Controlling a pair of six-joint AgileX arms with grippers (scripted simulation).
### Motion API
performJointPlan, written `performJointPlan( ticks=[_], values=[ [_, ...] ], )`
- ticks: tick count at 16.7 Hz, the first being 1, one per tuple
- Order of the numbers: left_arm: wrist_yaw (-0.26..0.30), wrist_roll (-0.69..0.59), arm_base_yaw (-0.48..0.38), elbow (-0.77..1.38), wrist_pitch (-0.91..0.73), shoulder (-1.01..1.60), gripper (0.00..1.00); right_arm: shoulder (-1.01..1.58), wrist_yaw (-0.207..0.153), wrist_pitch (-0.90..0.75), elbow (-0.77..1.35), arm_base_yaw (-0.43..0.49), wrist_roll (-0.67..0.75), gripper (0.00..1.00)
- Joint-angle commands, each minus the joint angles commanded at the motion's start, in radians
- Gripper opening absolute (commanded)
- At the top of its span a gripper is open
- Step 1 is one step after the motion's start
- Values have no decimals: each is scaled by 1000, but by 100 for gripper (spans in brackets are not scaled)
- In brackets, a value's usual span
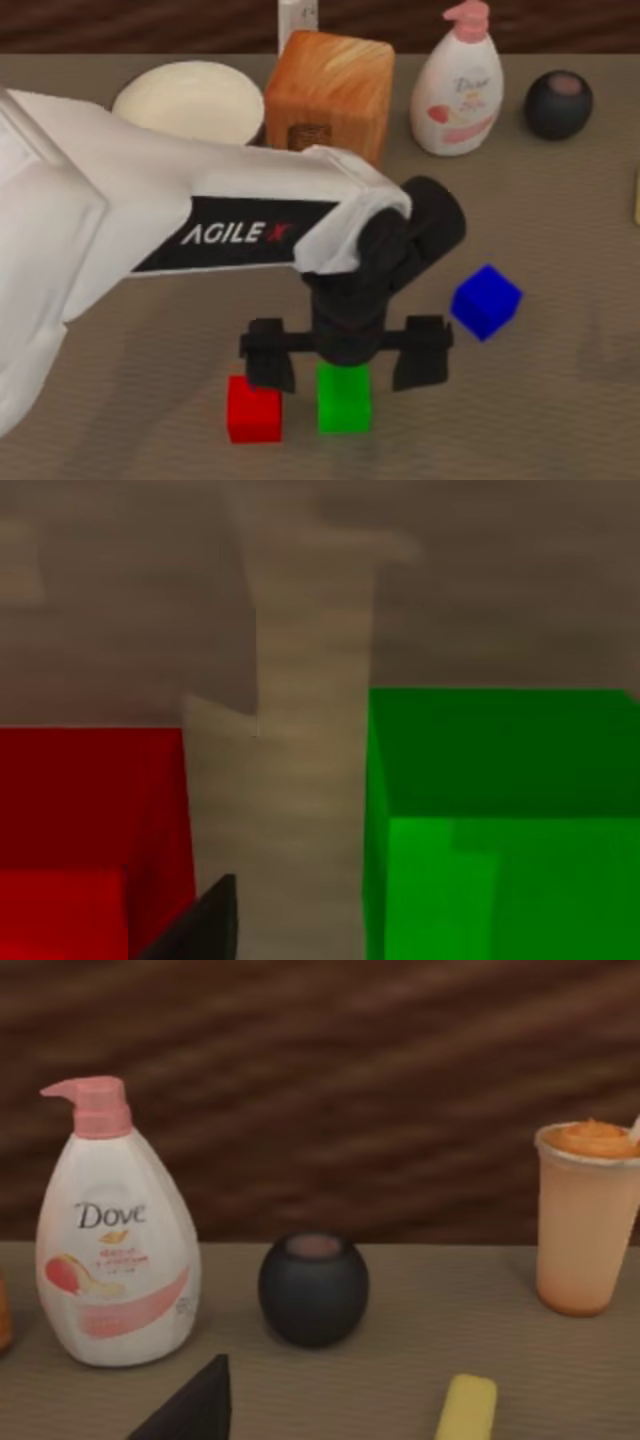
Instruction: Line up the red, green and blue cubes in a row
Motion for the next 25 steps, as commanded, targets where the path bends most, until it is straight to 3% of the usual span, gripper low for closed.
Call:
performJointPlan(
  ticks=[5, 13, 19, 25],
  values=[
    [0, -1, 13, 91, -163, -69, 100, 0, 0, 0, 0, 0, 0, 100],
    [-4, 7, 42, 43, -136, -135, 100, 60, -2, -38, 60, 19, -9, 100],
    [-16, 78, 242, -273, 67, -543, 100, 449, -1, -252, 388, 110, -59, 100],
    [-25, 290, 521, -752, 367, -1181, 100, 1113, 2, -569, 815, 234, -130, 100]
  ],
)
